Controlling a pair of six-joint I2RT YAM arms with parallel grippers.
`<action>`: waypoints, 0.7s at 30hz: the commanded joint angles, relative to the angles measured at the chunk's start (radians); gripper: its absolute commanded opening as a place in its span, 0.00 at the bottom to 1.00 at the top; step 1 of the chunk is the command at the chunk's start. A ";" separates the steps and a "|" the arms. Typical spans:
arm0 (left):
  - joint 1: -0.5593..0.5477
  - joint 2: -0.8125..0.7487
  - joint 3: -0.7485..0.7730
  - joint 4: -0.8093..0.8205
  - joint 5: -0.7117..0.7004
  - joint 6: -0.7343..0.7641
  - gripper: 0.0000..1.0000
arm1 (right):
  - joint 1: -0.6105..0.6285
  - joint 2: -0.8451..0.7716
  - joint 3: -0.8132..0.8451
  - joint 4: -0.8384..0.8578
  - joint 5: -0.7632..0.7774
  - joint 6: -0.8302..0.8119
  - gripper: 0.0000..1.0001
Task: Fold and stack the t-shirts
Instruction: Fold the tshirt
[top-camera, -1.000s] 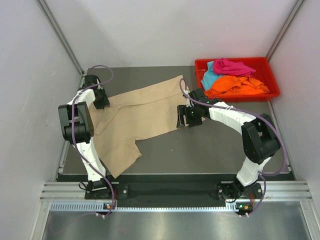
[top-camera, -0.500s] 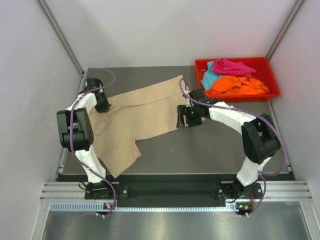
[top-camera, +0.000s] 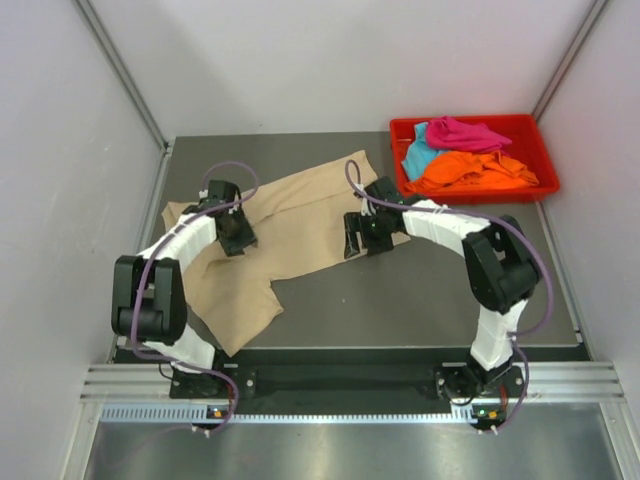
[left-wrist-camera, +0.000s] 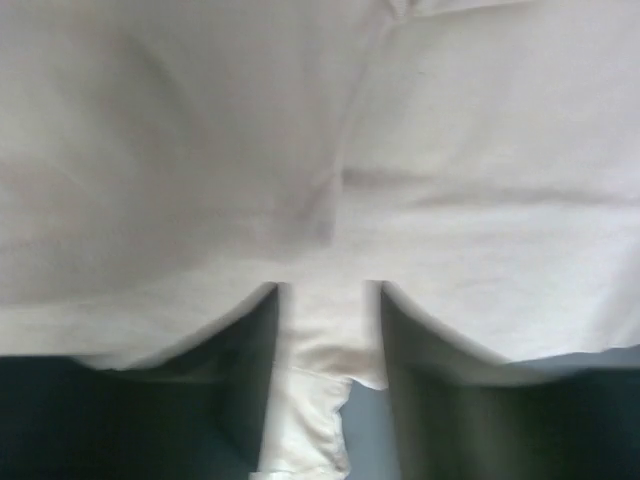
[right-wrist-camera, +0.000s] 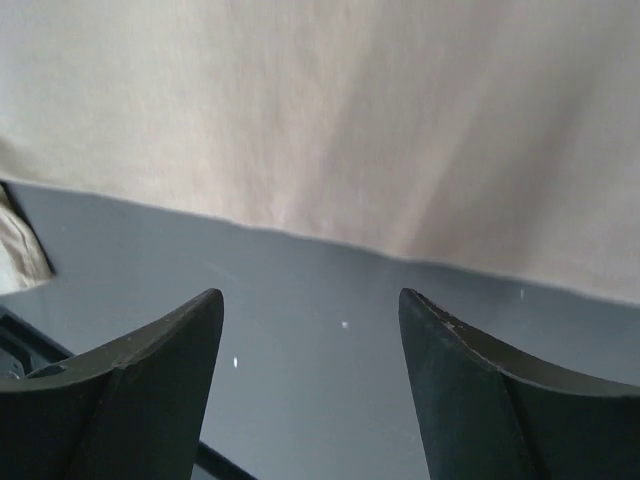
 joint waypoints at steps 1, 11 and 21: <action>-0.014 -0.113 0.020 -0.021 -0.070 -0.041 0.58 | 0.012 0.078 0.144 0.041 -0.021 0.014 0.71; 0.337 0.028 0.203 0.151 0.018 0.166 0.57 | 0.051 0.267 0.476 0.023 -0.047 0.071 0.76; 0.429 0.304 0.399 0.304 -0.149 0.224 0.58 | -0.020 0.409 0.738 0.038 0.161 0.019 0.80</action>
